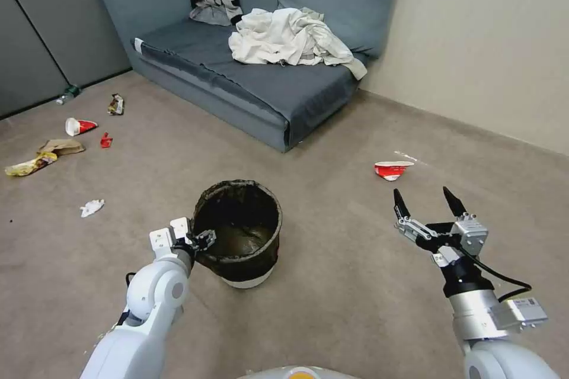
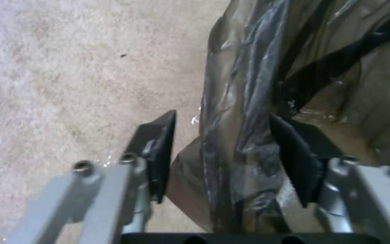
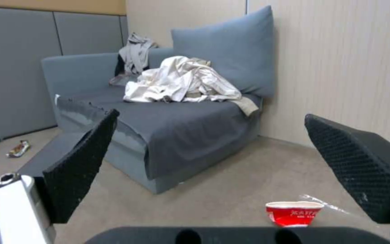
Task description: Pick up the trash can from the floor.
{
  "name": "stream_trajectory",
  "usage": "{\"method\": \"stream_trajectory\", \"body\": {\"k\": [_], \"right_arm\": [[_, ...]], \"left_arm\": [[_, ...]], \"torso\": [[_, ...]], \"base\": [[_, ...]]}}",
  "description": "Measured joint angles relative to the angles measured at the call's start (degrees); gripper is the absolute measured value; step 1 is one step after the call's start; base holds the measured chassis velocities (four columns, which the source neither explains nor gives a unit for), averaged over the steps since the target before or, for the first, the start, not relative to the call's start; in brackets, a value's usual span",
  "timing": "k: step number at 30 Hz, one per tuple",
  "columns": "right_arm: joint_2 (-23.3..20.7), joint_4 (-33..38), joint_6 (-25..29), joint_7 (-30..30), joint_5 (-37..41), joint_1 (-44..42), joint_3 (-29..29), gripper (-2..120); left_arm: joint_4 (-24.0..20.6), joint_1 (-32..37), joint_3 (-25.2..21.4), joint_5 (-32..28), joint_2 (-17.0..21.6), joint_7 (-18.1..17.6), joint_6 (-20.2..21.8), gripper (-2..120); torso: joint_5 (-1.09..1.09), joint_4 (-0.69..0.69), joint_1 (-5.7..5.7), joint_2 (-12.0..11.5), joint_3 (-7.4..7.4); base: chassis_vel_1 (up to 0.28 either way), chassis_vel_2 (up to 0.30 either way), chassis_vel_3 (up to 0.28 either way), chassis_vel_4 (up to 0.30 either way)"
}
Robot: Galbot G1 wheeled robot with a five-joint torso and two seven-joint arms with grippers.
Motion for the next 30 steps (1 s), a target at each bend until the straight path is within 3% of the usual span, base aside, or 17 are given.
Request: {"method": "stream_trajectory", "body": {"k": [13, 20, 30], "right_arm": [[-0.4, 0.1, 0.7, 0.0, 0.0, -0.5, 0.0, 100], [-0.6, 0.2, 0.8, 0.0, 0.0, -0.6, 0.0, 100], [-0.7, 0.6, 0.8, 0.0, 0.1, -0.4, 0.0, 100]], "left_arm": [[-0.2, 0.6, -0.9, -1.4, -0.6, -0.7, -0.4, 1], [-1.5, 1.1, -1.9, -1.9, -0.8, -0.8, -1.5, 1], [-12.1, 3.1, -5.7, -9.7, -1.5, -3.1, -1.7, 1]], "torso": [[0.0, -0.01, 0.0, 0.0, 0.0], [-0.01, 0.0, 0.0, 0.0, 0.0], [0.01, 0.01, 0.0, 0.0, 0.0]], "base": [[0.0, 0.0, 0.0, 0.0], [0.0, 0.0, 0.0, 0.0], [0.0, 0.0, 0.0, 0.0]]}}
